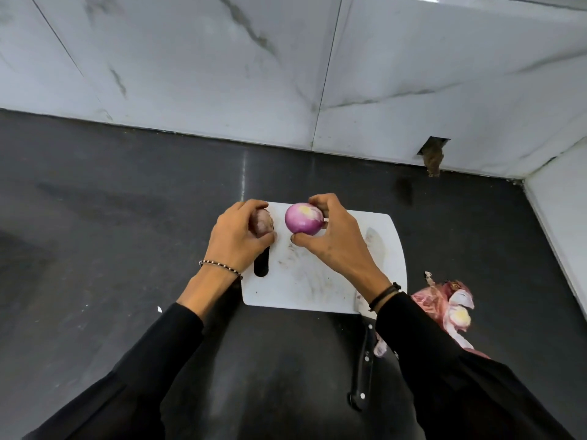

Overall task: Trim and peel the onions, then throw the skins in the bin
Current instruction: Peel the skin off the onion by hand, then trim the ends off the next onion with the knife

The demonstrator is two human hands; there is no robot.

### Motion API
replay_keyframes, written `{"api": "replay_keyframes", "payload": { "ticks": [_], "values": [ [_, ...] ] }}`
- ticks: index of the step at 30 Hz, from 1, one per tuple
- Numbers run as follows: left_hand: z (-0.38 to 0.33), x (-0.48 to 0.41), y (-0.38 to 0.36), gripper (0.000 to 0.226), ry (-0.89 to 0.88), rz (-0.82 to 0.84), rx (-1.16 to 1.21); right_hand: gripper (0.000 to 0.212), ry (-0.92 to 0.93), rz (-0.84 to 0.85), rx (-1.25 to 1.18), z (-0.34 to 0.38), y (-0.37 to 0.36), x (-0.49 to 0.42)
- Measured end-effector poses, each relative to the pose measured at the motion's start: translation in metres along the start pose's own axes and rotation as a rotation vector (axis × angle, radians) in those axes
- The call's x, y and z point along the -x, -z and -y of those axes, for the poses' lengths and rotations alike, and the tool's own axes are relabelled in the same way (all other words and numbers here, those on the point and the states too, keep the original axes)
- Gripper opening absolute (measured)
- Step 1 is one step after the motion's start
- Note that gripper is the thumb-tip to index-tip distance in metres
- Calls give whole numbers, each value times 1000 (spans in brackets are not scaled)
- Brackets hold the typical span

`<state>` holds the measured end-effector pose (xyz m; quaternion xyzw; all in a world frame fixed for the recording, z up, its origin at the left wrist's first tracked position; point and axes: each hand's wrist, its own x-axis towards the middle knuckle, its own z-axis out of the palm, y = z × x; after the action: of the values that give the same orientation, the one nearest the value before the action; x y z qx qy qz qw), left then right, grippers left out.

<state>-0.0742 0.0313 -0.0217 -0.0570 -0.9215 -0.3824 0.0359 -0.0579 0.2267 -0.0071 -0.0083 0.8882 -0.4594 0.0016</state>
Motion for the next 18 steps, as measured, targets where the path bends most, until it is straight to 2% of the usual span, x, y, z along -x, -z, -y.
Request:
{"api": "replay_keyframes", "payload": {
  "ticks": [10, 18],
  "values": [
    [6, 8, 36, 50, 179, -247, 194, 76, 30, 72, 40, 8, -34, -15],
    [-3, 13, 37, 47, 103, -225, 194, 71, 104, 123, 89, 14, -59, -18]
  ]
}}
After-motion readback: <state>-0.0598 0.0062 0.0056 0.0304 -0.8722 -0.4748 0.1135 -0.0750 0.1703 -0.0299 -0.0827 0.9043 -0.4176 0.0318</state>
